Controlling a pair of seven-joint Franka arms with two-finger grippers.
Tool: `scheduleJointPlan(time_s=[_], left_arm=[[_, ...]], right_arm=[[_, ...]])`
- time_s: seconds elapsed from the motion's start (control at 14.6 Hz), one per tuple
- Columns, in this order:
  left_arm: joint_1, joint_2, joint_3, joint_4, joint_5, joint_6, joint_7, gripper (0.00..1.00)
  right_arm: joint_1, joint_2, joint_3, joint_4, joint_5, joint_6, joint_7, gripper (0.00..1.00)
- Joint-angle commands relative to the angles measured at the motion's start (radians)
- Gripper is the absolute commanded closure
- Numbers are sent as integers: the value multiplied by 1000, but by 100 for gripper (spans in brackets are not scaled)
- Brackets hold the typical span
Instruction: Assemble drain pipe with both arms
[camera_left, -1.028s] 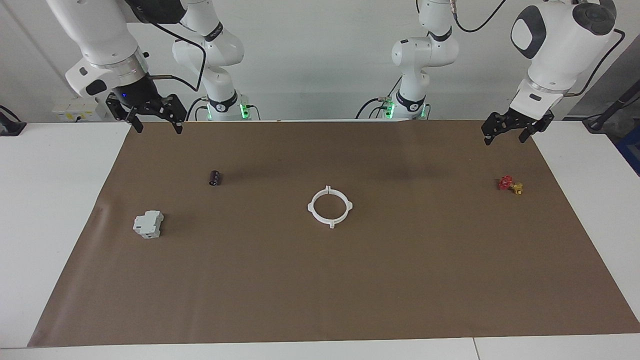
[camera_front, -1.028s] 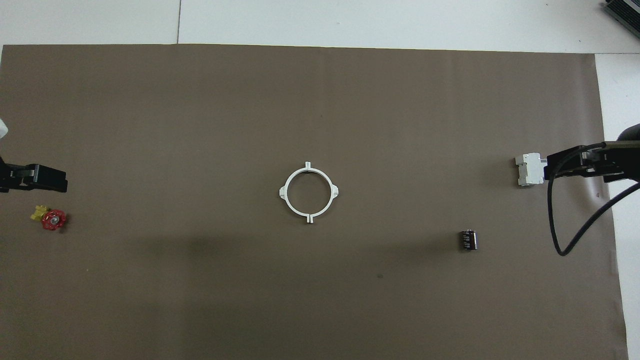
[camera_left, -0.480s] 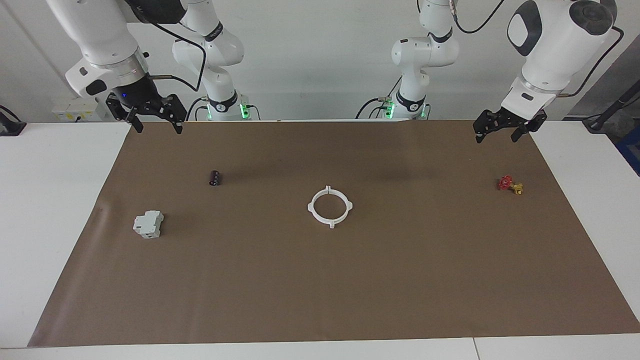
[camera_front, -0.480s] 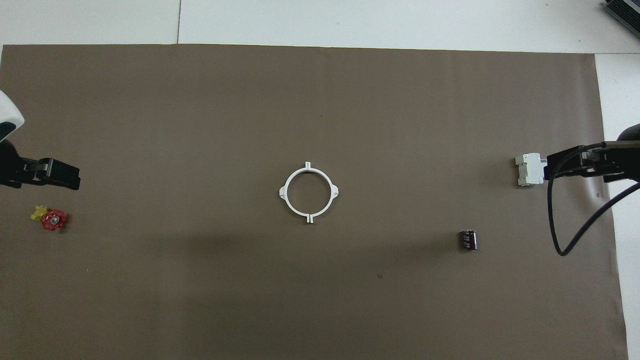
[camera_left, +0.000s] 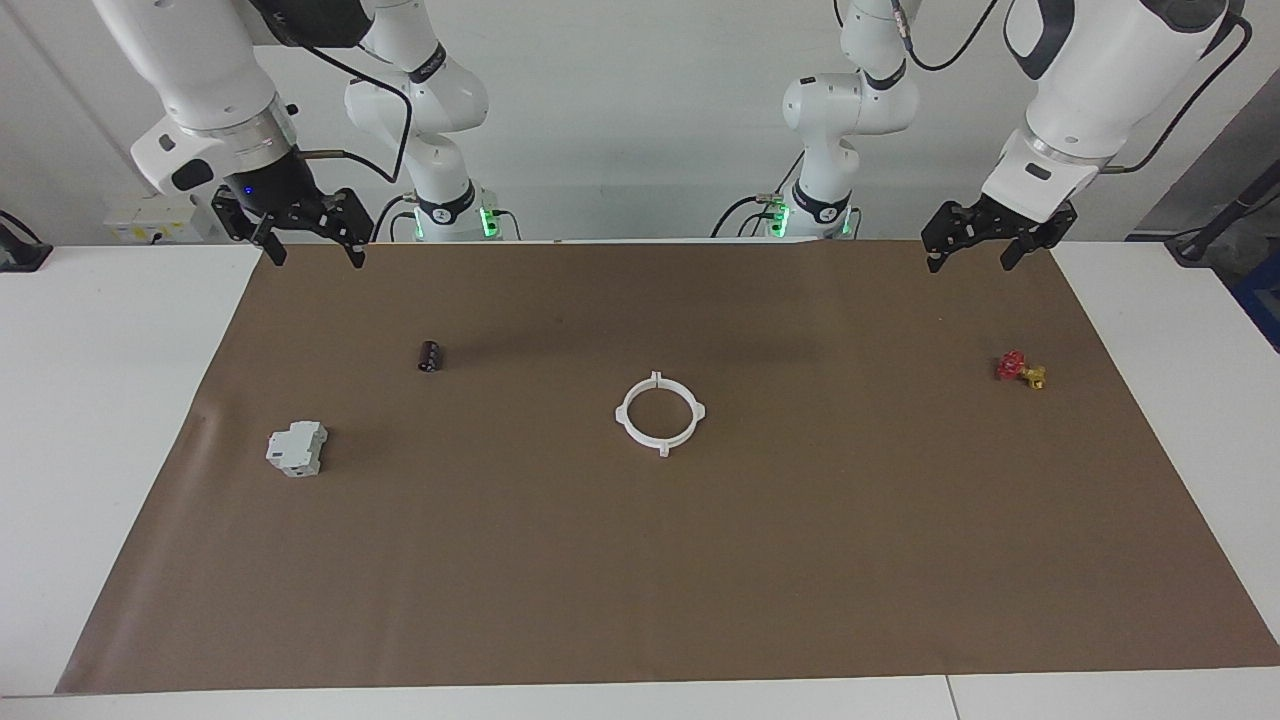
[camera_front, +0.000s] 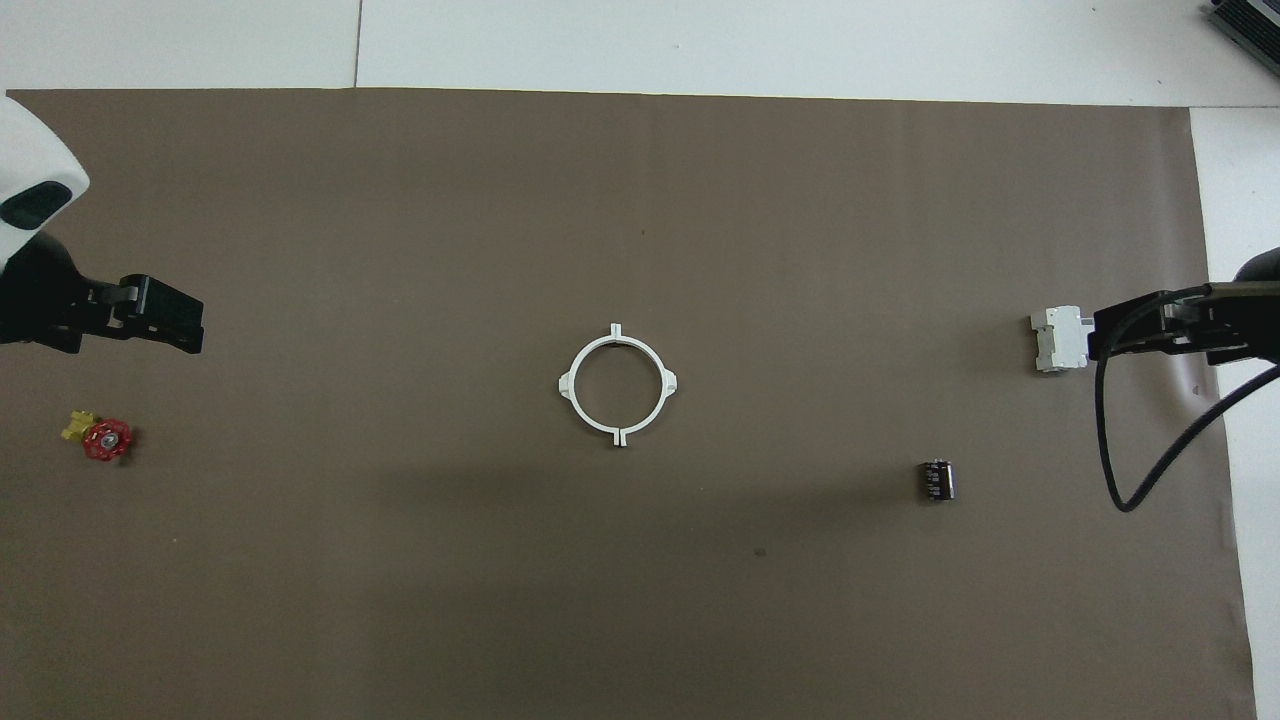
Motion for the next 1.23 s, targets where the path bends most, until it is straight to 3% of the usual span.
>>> scheduleJointPlan(time_s=[0.0,0.27,0.48,1.16], left_arm=[[-8,-30,33,-89,-17,60,-8,0],[-11,0,47,-64,-36,44,-6,0],[-21,45,50,34,-40,-31,-5,0],[-21,28,45,25,-36,-22,1,0]], right_arm=[[-13,-13,5,-8,11,7,-24,0],[-13,-13,5,-8,11,7,-24,0],[-13,-13,5,-8,11,7,-24,0],[-13,-13,5,-8,11,7,-24,0]])
